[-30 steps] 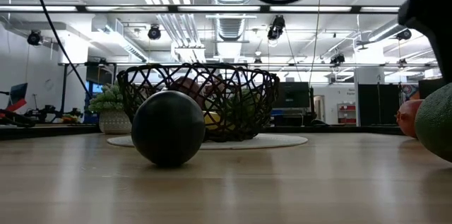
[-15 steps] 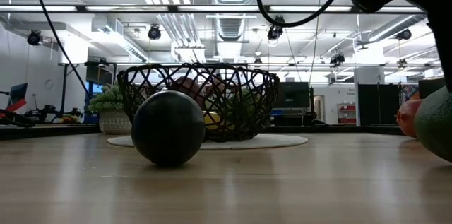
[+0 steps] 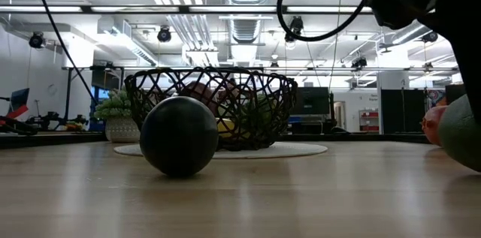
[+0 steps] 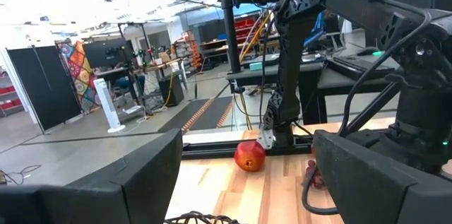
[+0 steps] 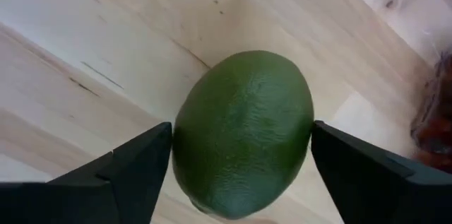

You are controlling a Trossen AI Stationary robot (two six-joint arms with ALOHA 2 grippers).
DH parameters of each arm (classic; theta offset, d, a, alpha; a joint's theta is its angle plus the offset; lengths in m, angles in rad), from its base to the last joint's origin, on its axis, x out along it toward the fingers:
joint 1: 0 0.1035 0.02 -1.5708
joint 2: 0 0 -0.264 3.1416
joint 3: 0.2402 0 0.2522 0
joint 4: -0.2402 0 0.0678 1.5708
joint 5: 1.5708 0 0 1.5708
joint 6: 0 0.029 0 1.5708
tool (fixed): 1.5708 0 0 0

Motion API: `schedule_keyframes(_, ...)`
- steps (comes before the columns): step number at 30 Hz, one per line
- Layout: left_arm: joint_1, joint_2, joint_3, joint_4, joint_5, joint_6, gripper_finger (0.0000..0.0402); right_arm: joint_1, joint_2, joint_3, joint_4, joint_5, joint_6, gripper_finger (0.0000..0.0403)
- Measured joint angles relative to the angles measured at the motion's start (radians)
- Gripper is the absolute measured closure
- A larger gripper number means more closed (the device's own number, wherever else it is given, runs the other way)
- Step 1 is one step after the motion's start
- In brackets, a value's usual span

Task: Build produce basket
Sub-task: Put the lime into the wire basket

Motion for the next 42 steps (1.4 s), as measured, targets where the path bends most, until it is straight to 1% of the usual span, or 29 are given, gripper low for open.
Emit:
schedule_keyframes(4, 0.000, -0.001, 0.000, 0.000, -0.001, 0.025, 0.0102, -0.002, -0.013, 0.000, 0.000, 0.025, -0.002, 0.0122)
schedule_keyframes(6, 0.000, -0.004, 0.000, 0.003, -0.009, 0.050, 0.0102, -0.008, -0.027, 0.005, -0.008, 0.038, -0.031, 0.0142)
schedule_keyframes(8, 0.000, -0.019, 0.000, 0.005, -0.026, 0.081, 0.0102, -0.014, -0.043, 0.020, -0.007, 0.074, -0.058, 0.0158)
schedule_keyframes(12, 0.000, -0.081, 0.000, 0.009, -0.027, 0.143, 0.0102, -0.036, -0.087, 0.072, -0.026, 0.155, -0.153, 0.0171)
schedule_keyframes(14, 0.000, -0.116, 0.000, -0.008, -0.027, 0.166, 0.0102, -0.053, -0.116, 0.097, -0.035, 0.217, -0.210, 0.0172)
schedule_keyframes(17, 0.000, -0.164, 0.000, -0.053, -0.027, 0.179, 0.0102, -0.087, -0.161, 0.124, -0.036, 0.337, -0.329, 0.0171)
schedule_keyframes(21, -0.001, -0.193, -0.019, -0.108, -0.027, 0.172, 0.0102, -0.144, -0.215, 0.132, 0.014, 0.519, -0.557, 0.0171)
schedule_keyframes(23, -0.001, -0.201, -0.033, -0.107, -0.027, 0.172, 0.0102, -0.182, -0.230, 0.130, 0.056, 0.582, -0.686, 0.0171)
schedule_keyframes(24, -0.001, -0.206, -0.042, -0.107, -0.027, 0.179, 0.0102, -0.207, -0.234, 0.130, 0.081, 0.595, -0.752, 0.0171)
schedule_keyframes(29, -0.001, -0.232, -0.065, -0.107, -0.027, 0.221, 0.0102, -0.357, -0.227, 0.126, 0.244, 0.593, -1.060, 0.0171)
schedule_keyframes(33, -0.001, -0.253, -0.065, -0.117, -0.028, 0.232, 0.0102, -0.500, -0.222, 0.118, 0.311, 0.511, -1.233, 0.0171)
schedule_keyframes(35, 0.000, -0.262, -0.066, -0.133, -0.029, 0.237, 0.0102, -0.570, -0.220, 0.112, 0.322, 0.466, -1.292, 0.0171)
schedule_keyframes(38, 0.000, -0.272, -0.066, -0.137, -0.031, 0.240, 0.0102, -0.662, -0.209, 0.100, 0.349, 0.363, -1.352, 0.0171)
schedule_keyframes(40, 0.000, -0.275, -0.066, -0.138, -0.032, 0.240, 0.0102, -0.709, -0.208, 0.084, 0.349, 0.291, -1.384, 0.0170)
schedule_keyframes(42, 0.000, -0.276, -0.067, -0.144, -0.032, 0.241, 0.0102, -0.743, -0.200, 0.074, 0.372, 0.252, -1.398, 0.0167)
